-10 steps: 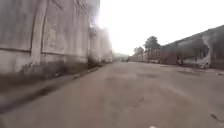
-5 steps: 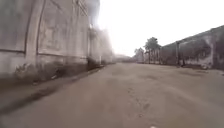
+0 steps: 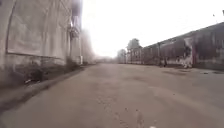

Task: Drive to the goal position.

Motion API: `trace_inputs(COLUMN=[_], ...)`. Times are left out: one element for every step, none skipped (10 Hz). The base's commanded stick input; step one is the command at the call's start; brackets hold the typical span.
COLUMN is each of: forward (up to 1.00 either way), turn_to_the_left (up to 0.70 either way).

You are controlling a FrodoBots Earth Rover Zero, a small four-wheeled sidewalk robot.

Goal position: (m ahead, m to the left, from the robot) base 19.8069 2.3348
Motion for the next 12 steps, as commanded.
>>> trace_inputs(forward=[0.5, 0.5, 0.5, 0.5, 0.5, 0.5, 0.5, 0.5, 0.5, 0.5, 0.5, 0.5], turn_to_the_left=[0.0, 0.0, 0.0, 0.0, 0.0, 0.0, 0.0, 0.0, 0.0, 0.0, 0.0, 0.0])
